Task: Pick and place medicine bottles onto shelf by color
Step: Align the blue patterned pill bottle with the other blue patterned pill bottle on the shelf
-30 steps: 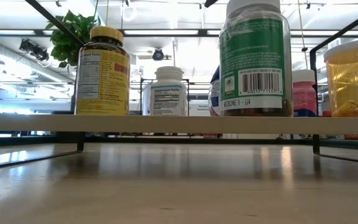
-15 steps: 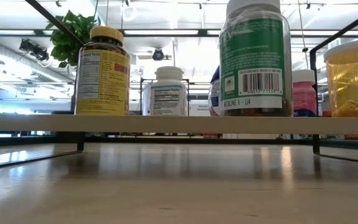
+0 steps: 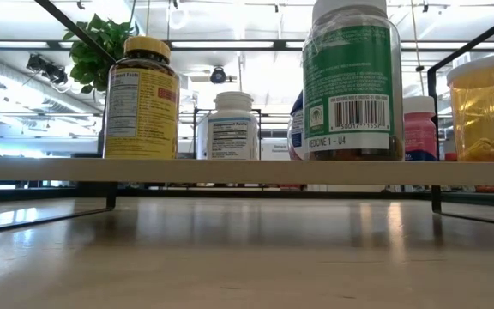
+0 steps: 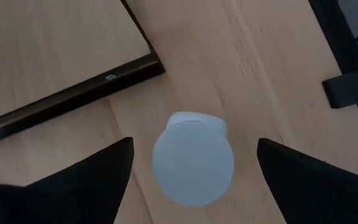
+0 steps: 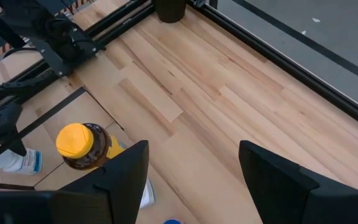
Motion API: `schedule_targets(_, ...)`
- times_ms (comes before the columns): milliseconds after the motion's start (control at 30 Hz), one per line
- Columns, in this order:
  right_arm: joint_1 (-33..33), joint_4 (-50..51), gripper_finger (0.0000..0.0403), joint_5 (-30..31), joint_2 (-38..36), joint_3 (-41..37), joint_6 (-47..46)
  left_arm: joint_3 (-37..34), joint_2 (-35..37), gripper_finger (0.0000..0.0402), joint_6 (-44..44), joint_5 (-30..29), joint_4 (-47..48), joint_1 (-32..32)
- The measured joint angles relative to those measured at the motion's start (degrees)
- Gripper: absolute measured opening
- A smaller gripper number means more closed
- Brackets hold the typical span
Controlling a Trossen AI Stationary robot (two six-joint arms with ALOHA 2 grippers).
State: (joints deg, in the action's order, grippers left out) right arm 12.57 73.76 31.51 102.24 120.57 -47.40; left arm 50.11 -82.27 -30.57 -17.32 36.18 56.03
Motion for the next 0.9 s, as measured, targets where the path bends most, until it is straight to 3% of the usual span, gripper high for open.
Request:
schedule_targets(567, -0.02, 0.02, 0.0257, 0.04, 0.00, 0.00, 0.50, 0.00, -0.33, 0.0251, 1.41, 1.51, -0.04, -2.27)
schedule_targets(900, -0.02, 0.02, 0.0257, 0.03, 0.02, 0.00, 0.82, 0.00, -0.31, 0.0231, 1.68, 2.16, 0.02, -2.25)
